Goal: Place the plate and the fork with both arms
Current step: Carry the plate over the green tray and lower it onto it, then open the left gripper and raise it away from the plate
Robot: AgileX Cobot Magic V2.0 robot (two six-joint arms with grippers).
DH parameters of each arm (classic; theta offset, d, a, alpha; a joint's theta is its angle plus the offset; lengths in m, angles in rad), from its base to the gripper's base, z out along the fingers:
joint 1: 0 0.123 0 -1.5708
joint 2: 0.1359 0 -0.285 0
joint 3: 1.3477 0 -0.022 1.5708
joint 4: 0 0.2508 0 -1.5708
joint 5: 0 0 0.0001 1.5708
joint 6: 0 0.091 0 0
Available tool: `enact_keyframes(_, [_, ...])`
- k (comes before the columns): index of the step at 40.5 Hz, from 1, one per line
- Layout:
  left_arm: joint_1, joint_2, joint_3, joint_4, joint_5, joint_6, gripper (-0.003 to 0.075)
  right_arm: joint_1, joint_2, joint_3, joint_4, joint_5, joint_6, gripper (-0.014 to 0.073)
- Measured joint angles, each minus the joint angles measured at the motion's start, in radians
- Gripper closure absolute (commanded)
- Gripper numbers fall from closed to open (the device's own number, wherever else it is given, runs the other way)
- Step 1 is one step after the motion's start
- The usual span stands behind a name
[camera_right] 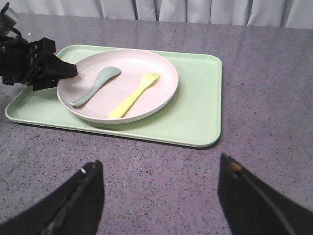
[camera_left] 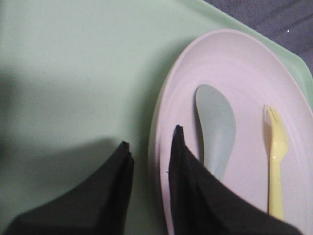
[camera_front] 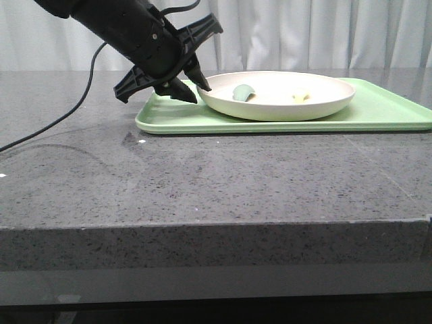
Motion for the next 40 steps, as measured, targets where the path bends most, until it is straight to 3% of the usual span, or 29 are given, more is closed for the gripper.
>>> enact_keyframes(5, [0.000,-0.004,0.000,0.007,0.017,0.000,0.0449,0.000,0.000,0.000,0.000,0.000,0.000,0.0071])
enact_keyframes(21, [0.024,-0.152,0.000,0.165,0.124,0.000,0.0452,0.000,0.000,0.000,0.000,0.000,0.000,0.0071])
enact_keyframes(25, [0.031,-0.192,0.000,0.238,0.160,0.000,0.0535,0.000,0.000,0.000,0.000,0.000,0.000,0.0071])
enact_keyframes(27, [0.031,-0.214,0.000,0.287,0.190,0.000,0.0666,0.000,0.000,0.000,0.000,0.000,0.000,0.0071])
enact_keyframes(29, [0.031,-0.230,0.000,0.335,0.224,0.000,0.0737,0.000,0.000,0.000,0.000,0.000,0.000,0.0071])
enact_keyframes(40, [0.031,-0.353,0.083,0.471,0.239,0.000,0.0738,0.000,0.000,0.000,0.002,0.002,0.000,0.0071])
